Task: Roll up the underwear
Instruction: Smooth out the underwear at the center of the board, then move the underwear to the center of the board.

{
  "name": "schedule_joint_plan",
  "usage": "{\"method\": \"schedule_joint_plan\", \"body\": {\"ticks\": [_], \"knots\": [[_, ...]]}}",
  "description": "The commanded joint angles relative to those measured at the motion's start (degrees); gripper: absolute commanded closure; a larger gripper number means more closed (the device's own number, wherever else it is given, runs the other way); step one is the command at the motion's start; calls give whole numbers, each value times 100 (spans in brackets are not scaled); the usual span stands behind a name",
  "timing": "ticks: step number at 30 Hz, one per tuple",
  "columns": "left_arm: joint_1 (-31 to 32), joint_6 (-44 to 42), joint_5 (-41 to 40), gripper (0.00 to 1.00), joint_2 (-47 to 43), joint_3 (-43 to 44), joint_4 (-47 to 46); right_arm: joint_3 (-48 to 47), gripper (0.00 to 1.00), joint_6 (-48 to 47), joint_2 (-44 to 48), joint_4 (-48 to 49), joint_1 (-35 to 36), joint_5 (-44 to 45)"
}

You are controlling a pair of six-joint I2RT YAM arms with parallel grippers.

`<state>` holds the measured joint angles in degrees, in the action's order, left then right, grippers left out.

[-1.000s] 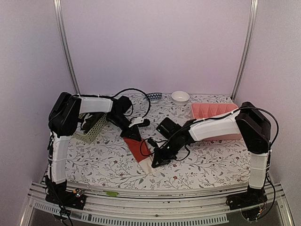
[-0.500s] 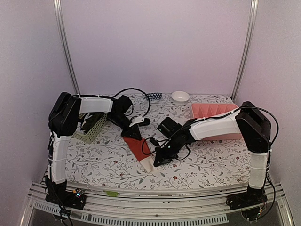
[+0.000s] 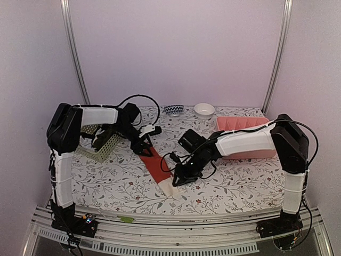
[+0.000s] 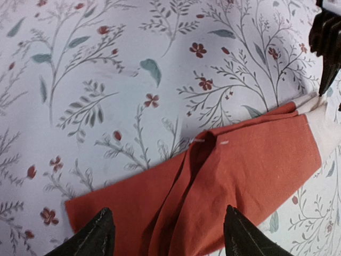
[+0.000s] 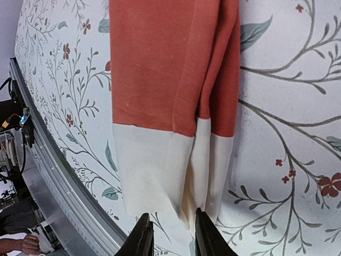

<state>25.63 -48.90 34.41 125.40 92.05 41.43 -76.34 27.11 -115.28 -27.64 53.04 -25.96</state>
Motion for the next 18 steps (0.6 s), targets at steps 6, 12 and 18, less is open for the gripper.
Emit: {"method": "schedule_joint_plan", "body": {"ticks": [6, 12, 18], "knots": [[-620, 262, -452, 26, -1211, -1136, -286, -33, 71, -117, 500, -142, -293, 195], [-630, 200, -826, 38, -1215, -1693, -232, 0, 73, -283, 367, -154, -407, 242], [-533, 367, -985, 52, -790, -1487, -299, 134, 73, -316, 481, -154, -532, 284]]}}
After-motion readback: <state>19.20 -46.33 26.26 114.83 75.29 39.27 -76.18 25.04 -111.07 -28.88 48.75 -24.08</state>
